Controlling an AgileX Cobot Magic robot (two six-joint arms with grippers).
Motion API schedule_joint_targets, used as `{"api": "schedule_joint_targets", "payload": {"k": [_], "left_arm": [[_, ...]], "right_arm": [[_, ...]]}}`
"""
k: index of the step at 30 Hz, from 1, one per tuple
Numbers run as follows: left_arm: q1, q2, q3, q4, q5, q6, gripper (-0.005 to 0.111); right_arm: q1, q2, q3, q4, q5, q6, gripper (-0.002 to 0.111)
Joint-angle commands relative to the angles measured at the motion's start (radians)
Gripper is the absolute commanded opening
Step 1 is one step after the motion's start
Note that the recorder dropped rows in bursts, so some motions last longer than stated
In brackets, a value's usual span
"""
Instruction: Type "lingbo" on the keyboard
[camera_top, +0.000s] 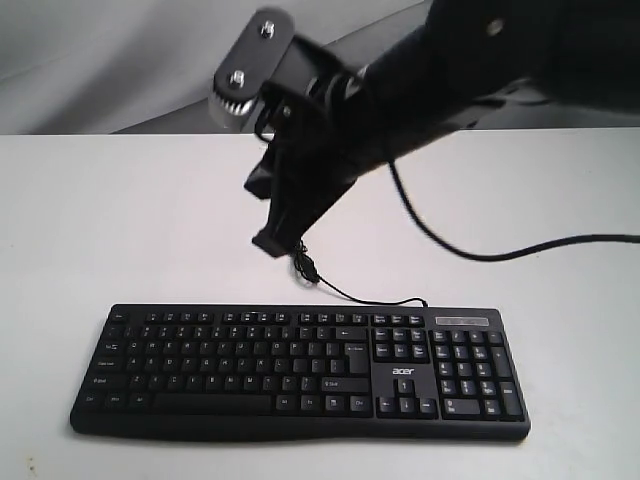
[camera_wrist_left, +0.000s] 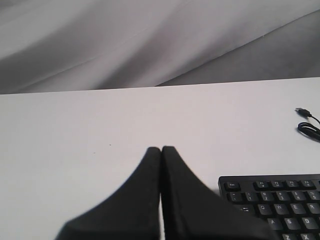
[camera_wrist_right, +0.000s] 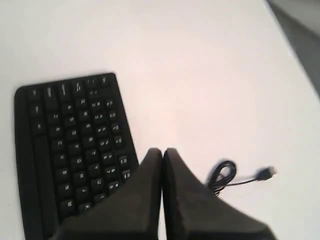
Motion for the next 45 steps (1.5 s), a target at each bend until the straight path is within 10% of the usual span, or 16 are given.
{"api": "schedule_joint_targets", "payload": {"k": [1,23,31,45], "left_arm": [[0.001,-0.004,0.005,-0.004,-0.005,-0.002,0.001],[0.001,-0.004,0.005,-0.004,-0.005,-0.002,0.001],[0.001,-0.004,0.005,-0.004,-0.005,-0.002,0.001],[0.001,-0.004,0.005,-0.004,-0.005,-0.002,0.001]], "right_arm": [[-0.004,-0.155,0.005,-0.019,-0.007,0.05,0.0],[-0.025,-0.337,0.0,-0.073,-0.136,0.273,0.0],[-0.214,-0.351,0.009,-0.097,-0.289,0.793,0.0],[-0.543,-0.767,0.575,-0.105,-0.538,0.695,0.0]]}}
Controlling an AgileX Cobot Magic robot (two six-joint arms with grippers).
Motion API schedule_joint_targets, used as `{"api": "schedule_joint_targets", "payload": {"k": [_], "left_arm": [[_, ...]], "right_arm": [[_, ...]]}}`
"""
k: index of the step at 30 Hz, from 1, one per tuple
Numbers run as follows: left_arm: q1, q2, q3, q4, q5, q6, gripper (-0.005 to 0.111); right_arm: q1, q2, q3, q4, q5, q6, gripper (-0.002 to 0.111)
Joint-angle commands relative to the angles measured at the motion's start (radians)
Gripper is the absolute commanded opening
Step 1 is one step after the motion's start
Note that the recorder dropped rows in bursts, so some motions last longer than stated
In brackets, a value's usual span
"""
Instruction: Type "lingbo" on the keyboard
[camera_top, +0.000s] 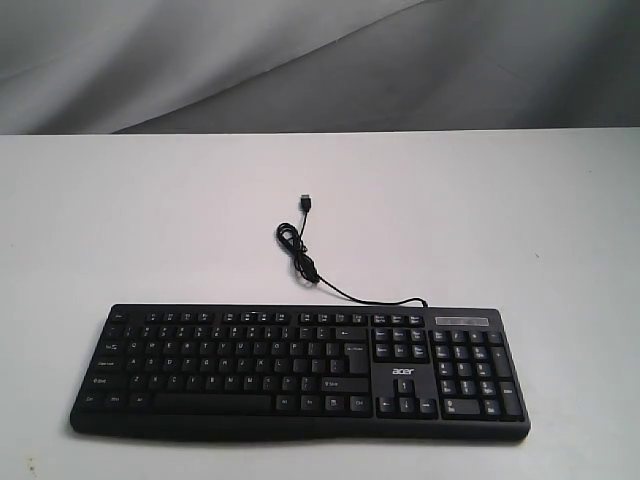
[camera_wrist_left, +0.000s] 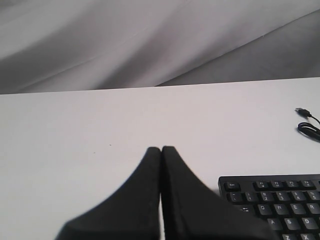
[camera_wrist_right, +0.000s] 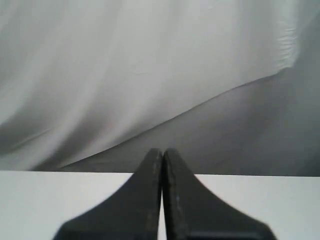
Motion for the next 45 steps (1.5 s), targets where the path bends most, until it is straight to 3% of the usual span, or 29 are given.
{"api": "schedule_joint_targets", "payload": {"k": [1,9,22,45], "left_arm": [[0.001,-0.004,0.005,-0.004,-0.005,-0.002,0.001],[0.001,-0.004,0.005,-0.004,-0.005,-0.002,0.001],[0.001,-0.004,0.005,-0.004,-0.005,-0.002,0.001],[0.001,-0.004,0.005,-0.004,-0.005,-0.002,0.001]], "right_arm": [[-0.115,-0.203,0.252,-0.016,-0.139,-0.081,0.0],[-0.284,-0.504,0.682,-0.055,-0.412,-0.094,0.0],[-0.29,-0.659,0.944,-0.019,-0.413,0.043,0.0],[-0.29,-1.022,0.944,-0.253,0.178,0.043,0.0]]}}
